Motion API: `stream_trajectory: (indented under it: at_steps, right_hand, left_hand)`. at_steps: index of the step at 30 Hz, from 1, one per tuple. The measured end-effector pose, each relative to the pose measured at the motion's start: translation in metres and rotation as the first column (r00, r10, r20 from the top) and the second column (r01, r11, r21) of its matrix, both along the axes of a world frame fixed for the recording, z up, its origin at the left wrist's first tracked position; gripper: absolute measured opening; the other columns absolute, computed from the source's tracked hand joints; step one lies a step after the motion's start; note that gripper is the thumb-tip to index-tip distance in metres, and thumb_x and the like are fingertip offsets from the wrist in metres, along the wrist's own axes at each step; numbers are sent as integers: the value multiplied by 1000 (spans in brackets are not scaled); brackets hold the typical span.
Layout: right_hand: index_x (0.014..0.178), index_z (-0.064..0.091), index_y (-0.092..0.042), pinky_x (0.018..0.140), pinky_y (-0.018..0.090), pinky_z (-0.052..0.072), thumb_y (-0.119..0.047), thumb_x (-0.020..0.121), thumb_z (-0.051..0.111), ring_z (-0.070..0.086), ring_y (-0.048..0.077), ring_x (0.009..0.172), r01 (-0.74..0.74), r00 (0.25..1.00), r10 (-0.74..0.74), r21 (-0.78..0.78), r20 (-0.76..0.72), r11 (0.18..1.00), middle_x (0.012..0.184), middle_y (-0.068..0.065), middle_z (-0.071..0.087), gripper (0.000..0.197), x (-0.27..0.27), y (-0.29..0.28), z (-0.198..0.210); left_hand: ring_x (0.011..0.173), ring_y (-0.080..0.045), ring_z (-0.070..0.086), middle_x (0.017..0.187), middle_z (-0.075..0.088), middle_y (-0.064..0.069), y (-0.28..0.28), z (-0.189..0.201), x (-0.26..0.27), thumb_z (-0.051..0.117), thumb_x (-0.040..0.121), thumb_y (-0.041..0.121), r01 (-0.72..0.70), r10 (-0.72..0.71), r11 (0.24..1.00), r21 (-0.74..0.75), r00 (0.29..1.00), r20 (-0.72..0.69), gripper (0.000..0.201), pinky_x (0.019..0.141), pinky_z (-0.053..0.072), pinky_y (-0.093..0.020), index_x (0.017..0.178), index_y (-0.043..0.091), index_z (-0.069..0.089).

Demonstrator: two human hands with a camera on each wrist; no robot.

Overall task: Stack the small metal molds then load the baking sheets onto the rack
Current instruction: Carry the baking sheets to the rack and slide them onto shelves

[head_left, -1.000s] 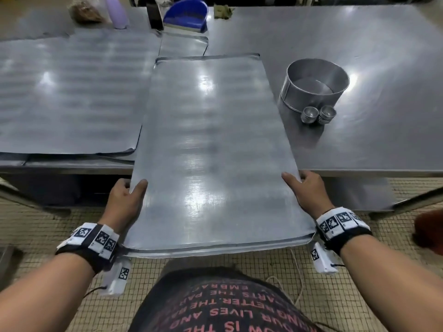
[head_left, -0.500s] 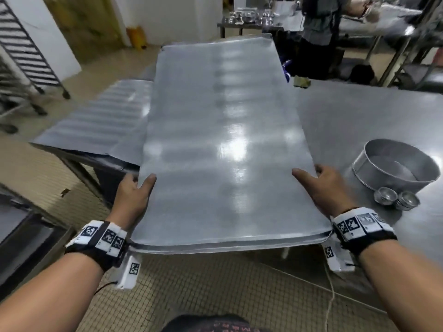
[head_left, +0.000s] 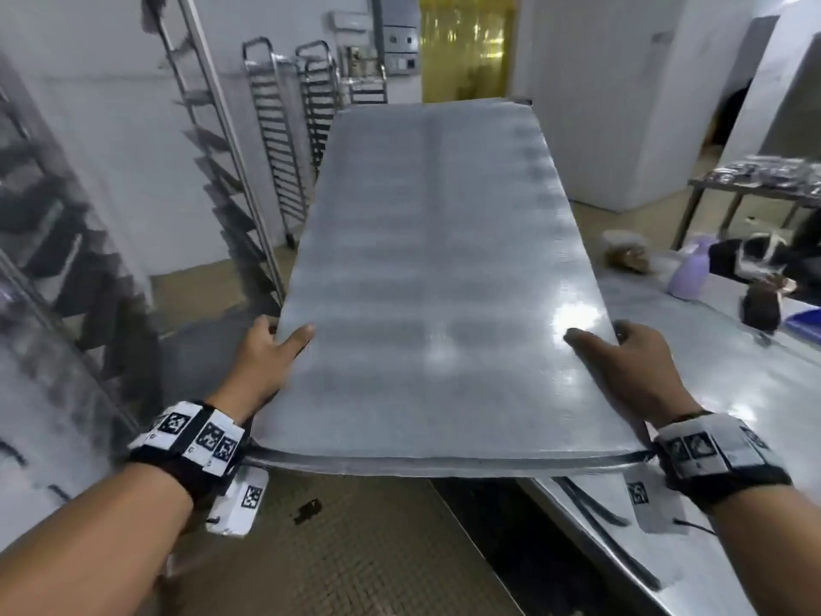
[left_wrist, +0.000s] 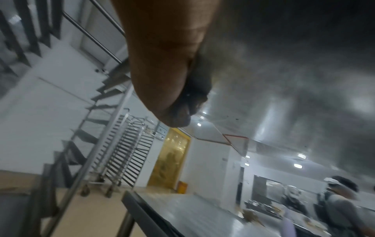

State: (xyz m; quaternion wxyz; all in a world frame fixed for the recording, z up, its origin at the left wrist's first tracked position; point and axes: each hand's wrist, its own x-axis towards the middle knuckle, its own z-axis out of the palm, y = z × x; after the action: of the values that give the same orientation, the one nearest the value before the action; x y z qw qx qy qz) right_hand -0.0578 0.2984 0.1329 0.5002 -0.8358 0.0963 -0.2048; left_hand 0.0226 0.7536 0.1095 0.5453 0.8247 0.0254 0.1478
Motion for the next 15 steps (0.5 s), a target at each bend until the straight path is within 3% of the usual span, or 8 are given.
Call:
stream_trajectory:
  at_steps: [2,4,6,7,8,10,13,15]
  right_hand:
    - [71,64,-4,50,29,38,-46,80,78,48,16,54,-63,998,63,3,-6,998,57,4,55,45,41,31,2]
    - [72,60,0,49,28,36,-49,78,78,46,19,55,-140,990,140,-8,-1,990,58,8,51,52,76,60,3]
    - [67,51,-3,49,29,31,-52,78,77,41,19,55,-216,976,216,-26,2,976,59,4,43,57,102,87,9]
    - [65,50,-6,48,28,30,-50,79,77,41,20,52,-250,968,251,-51,-1,967,57,2,42,54,111,99,13]
    - [64,50,-7,47,27,29,-47,82,77,42,19,50,-281,959,282,-76,-5,957,55,0,44,51,117,111,18]
    - [66,55,-5,46,27,33,-48,82,77,45,17,47,-357,934,357,-82,-13,931,54,2,49,51,132,131,20]
    - [71,63,-3,46,26,39,-54,78,79,50,14,44,-475,880,475,-43,-13,879,52,1,56,53,151,153,14]
    - [65,62,-13,45,24,39,-51,79,79,52,7,42,-530,848,529,-26,-34,848,45,-10,56,44,154,166,12]
  left_hand:
    - [83,0,61,90,64,10,32,10,-4,76,91,41,-103,103,994,22,995,8,34,66,47,-15,103,14,59]
    - [76,6,53,86,59,14,59,15,-14,73,93,32,-202,200,976,86,979,33,20,57,38,-7,94,18,58]
    - [78,-5,60,85,62,10,91,12,-21,76,90,39,-277,273,957,82,960,60,25,66,46,-13,87,23,57]
    - [84,-13,66,89,66,7,104,12,-28,78,87,46,-310,306,948,66,950,62,30,76,52,-23,90,22,60]
    - [92,-18,69,96,71,4,116,10,-35,78,82,55,-337,333,940,52,940,67,40,83,56,-34,98,21,64]
    - [101,-20,71,108,75,2,134,8,-54,77,79,63,-383,381,923,34,923,52,58,91,58,-43,115,18,68]
    - [103,-19,72,112,76,2,143,6,-92,74,86,55,-442,440,895,58,897,41,52,92,58,-42,119,15,70]
    - [97,-17,72,105,76,3,139,6,-115,73,90,50,-500,499,863,74,866,35,45,83,58,-34,114,13,72]
